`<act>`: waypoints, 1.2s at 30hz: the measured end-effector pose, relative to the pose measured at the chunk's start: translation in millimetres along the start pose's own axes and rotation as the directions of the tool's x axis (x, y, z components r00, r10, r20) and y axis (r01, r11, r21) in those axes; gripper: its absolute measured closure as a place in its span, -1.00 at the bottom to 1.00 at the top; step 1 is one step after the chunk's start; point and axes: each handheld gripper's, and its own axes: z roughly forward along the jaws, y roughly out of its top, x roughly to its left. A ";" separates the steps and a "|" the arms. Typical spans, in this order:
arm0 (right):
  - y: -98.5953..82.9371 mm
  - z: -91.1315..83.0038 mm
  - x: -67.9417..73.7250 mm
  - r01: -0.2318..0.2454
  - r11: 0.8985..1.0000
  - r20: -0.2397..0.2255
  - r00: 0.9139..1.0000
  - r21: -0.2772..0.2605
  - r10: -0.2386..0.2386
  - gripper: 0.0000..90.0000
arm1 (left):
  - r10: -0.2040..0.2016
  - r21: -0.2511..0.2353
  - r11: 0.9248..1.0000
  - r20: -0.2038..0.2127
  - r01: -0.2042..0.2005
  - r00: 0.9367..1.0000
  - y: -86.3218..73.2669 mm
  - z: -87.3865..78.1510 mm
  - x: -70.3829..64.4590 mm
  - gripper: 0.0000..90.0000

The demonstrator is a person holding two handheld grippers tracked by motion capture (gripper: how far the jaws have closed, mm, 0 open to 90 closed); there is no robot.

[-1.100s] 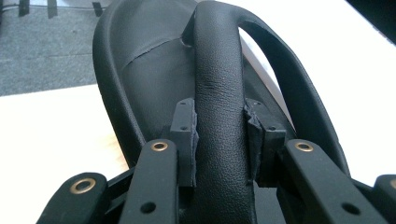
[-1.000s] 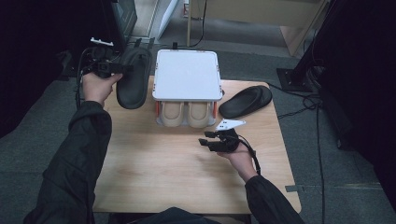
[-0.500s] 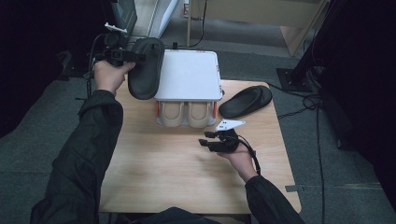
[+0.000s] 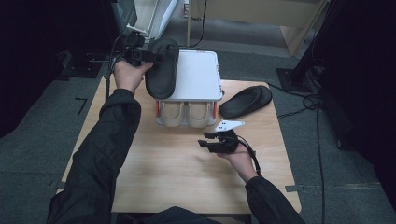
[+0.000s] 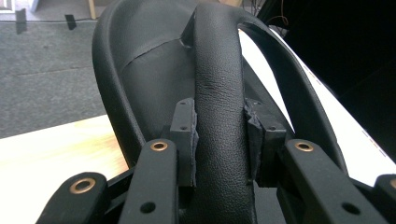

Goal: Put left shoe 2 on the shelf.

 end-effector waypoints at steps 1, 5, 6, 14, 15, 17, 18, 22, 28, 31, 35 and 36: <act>-0.1 0.1 0.0 0.002 1.000 -0.001 1.000 0.000 -0.002 0.22 | -0.001 0.002 1.000 0.001 0.001 1.000 0.1 1.8 -1.3 0.52; -0.3 -0.3 0.0 0.004 1.000 -0.002 1.000 0.001 -0.004 0.22 | 0.017 0.014 1.000 -0.007 -0.016 1.000 1.5 8.3 -9.2 0.52; -0.3 -0.4 0.0 0.004 1.000 -0.002 1.000 0.000 -0.004 0.22 | 0.022 0.017 1.000 -0.009 -0.022 1.000 2.2 10.4 -11.8 0.52; -0.1 -1.7 -0.4 0.003 1.000 -0.004 1.000 -0.002 -0.003 0.22 | 0.028 0.033 0.999 -0.016 -0.028 0.999 4.0 24.8 -20.8 0.52; -0.1 -1.7 -0.5 0.003 1.000 -0.004 1.000 -0.001 -0.003 0.22 | 0.026 0.032 0.999 -0.013 -0.026 1.000 3.5 26.8 -21.2 0.52; -0.3 -1.5 -0.8 0.003 1.000 -0.004 1.000 0.001 -0.003 0.22 | 0.028 0.034 0.999 -0.015 -0.027 1.000 2.2 30.5 -22.7 0.52; -0.5 -1.5 -1.0 0.002 1.000 -0.004 1.000 0.002 -0.002 0.22 | 0.029 0.039 0.999 -0.016 -0.028 0.999 2.0 31.8 -23.1 0.52; -0.8 -1.8 -1.8 0.004 1.000 -0.003 1.000 0.006 -0.004 0.22 | 0.020 0.046 0.999 -0.006 -0.020 1.000 -0.1 37.5 -23.4 0.52; -0.9 -2.3 -2.5 0.003 1.000 0.001 1.000 0.004 -0.003 0.22 | 0.005 0.054 0.999 -0.002 -0.005 1.000 -6.1 45.9 -19.8 0.52; -0.9 -2.6 -2.6 0.002 1.000 0.001 1.000 0.004 -0.002 0.22 | 0.000 0.059 0.998 -0.001 0.001 1.000 -8.7 48.3 -17.8 0.51; -1.2 -2.2 -3.3 -0.002 1.000 0.000 1.000 0.006 0.002 0.22 | 0.024 0.065 0.998 -0.010 -0.024 1.000 -10.0 48.8 -17.6 0.48; -1.2 -2.3 -3.5 -0.003 1.000 -0.001 1.000 0.006 0.003 0.22 | 0.025 0.061 0.998 -0.008 -0.025 1.000 -9.7 48.0 -17.0 0.46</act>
